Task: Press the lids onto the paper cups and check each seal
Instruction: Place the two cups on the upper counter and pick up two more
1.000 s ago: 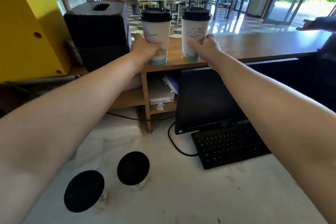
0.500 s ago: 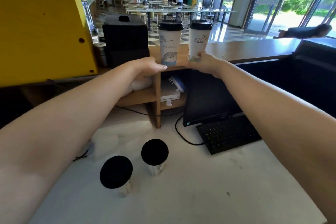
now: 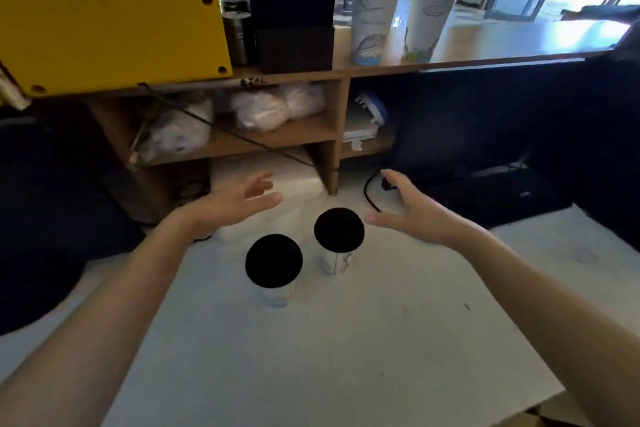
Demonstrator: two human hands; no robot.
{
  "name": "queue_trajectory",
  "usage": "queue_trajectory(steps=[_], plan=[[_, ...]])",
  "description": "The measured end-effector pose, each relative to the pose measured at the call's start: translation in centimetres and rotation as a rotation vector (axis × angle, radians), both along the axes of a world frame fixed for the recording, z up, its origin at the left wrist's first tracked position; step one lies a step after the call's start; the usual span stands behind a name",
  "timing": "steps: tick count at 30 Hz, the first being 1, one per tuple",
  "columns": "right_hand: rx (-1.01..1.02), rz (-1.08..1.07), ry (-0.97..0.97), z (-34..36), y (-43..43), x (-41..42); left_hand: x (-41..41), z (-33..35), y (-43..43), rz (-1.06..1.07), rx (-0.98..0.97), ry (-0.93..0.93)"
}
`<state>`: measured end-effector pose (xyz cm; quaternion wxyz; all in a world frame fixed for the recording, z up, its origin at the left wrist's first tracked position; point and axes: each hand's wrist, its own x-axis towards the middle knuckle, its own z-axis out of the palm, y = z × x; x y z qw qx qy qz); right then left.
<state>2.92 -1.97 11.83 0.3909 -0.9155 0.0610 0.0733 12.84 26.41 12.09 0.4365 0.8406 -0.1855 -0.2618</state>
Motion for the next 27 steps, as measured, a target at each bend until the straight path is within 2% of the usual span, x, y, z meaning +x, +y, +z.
queue_trajectory(steps=[4, 10, 18, 27], plan=[[0.031, -0.034, 0.061, -6.2, 1.2, -2.4, -3.0, -6.1, 4.8, 0.059, -0.127, 0.128], [0.114, -0.101, 0.146, -12.6, 3.4, -3.2, -6.1, -13.0, 5.8, 0.039, -0.159, 0.226], [0.358, -0.265, 0.012, -17.4, 5.7, -0.6, -7.7, -18.5, 1.5, 0.271, -0.338, 0.107], [0.549, -0.365, -0.177, -21.2, 6.2, 2.5, -7.2, -21.0, -0.6, 0.500, -0.344, 0.011]])
